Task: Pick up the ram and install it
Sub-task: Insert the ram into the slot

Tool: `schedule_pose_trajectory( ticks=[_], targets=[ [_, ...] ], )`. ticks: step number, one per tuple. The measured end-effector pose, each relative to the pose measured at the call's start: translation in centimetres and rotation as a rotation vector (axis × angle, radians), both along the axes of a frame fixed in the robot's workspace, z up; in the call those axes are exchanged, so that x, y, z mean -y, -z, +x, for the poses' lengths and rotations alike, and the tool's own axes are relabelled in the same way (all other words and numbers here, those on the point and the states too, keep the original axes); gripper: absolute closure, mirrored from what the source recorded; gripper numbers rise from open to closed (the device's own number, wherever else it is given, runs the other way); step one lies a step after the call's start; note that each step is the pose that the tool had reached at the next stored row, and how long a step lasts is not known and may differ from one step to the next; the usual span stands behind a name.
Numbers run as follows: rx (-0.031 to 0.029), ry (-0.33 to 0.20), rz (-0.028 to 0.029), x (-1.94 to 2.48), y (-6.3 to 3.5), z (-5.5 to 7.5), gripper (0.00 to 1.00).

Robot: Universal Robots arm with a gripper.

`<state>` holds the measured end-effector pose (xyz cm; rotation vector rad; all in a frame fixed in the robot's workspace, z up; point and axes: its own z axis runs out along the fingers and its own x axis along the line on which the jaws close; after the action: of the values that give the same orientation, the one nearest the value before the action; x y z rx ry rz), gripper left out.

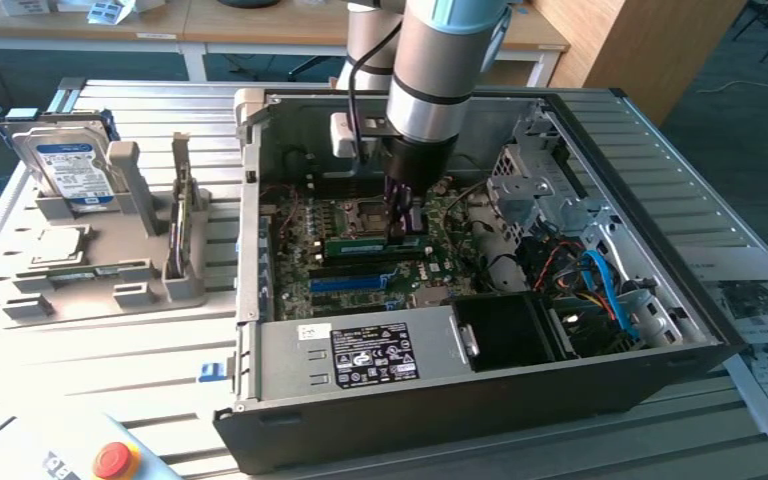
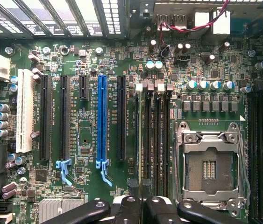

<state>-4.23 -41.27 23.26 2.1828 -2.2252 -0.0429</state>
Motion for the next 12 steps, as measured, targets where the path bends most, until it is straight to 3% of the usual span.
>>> schedule_pose_trajectory(
  ticks=[12],
  targets=[
    [0.0007,0.0,0.0001,0.0,0.07,-0.05,0.88]
  ],
)
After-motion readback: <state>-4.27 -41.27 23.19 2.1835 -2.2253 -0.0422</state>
